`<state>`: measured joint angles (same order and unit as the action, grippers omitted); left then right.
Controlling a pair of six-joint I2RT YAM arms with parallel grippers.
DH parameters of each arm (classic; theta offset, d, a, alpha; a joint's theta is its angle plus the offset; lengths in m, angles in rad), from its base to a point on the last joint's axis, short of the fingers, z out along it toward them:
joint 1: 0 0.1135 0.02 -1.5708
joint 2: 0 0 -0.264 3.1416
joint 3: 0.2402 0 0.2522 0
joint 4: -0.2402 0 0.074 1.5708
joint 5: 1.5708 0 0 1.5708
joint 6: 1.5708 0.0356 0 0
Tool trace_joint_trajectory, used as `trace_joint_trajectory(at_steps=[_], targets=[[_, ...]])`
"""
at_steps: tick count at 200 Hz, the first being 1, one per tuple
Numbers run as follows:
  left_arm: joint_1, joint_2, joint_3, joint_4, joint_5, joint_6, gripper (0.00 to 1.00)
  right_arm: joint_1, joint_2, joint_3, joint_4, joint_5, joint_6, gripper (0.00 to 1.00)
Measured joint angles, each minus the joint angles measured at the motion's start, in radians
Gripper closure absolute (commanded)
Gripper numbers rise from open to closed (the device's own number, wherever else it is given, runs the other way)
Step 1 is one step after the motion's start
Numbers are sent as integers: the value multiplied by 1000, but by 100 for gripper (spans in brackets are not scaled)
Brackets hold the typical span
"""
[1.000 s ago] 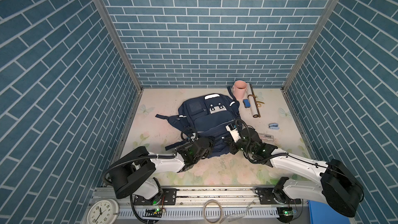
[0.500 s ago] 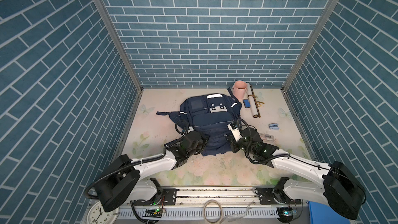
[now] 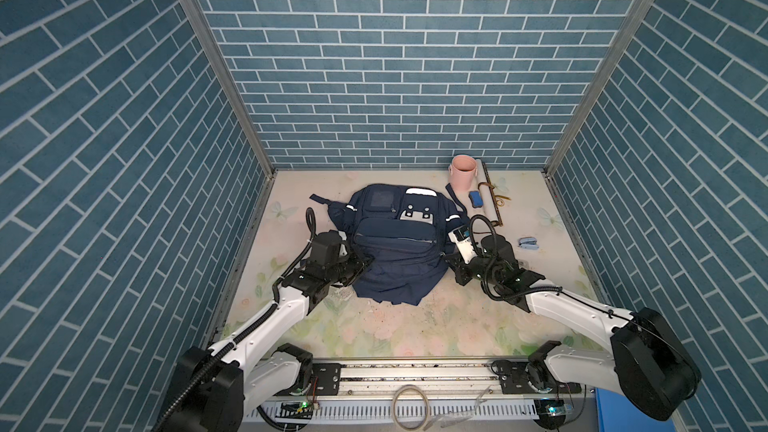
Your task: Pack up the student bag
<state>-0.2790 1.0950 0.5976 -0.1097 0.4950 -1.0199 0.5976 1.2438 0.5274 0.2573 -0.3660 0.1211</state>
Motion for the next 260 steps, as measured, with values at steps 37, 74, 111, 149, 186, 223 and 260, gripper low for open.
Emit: trace_joint_trajectory(at_steps=[37, 74, 111, 149, 186, 223, 260], targets=[[142, 98, 99, -120, 94, 153, 76, 85, 21, 6, 50, -28, -9, 100], [185, 68, 118, -140, -10, 126, 50, 134, 71, 64, 10, 21, -34, 100], [-128, -226, -31, -60, -240, -149, 41, 140, 90, 74, -2, 34, -45, 100], [-394, -249, -168, 58, -448, -425, 41, 145, 96, 74, -4, 41, -51, 100], [-484, -86, -156, 190, -539, -528, 40, 156, 96, 74, -4, 57, -51, 100], [-497, 13, -139, 298, -564, -563, 42, 167, 96, 74, -4, 79, -52, 100], [-498, 83, -128, 357, -559, -577, 97, 170, 96, 74, -4, 98, -52, 100]])
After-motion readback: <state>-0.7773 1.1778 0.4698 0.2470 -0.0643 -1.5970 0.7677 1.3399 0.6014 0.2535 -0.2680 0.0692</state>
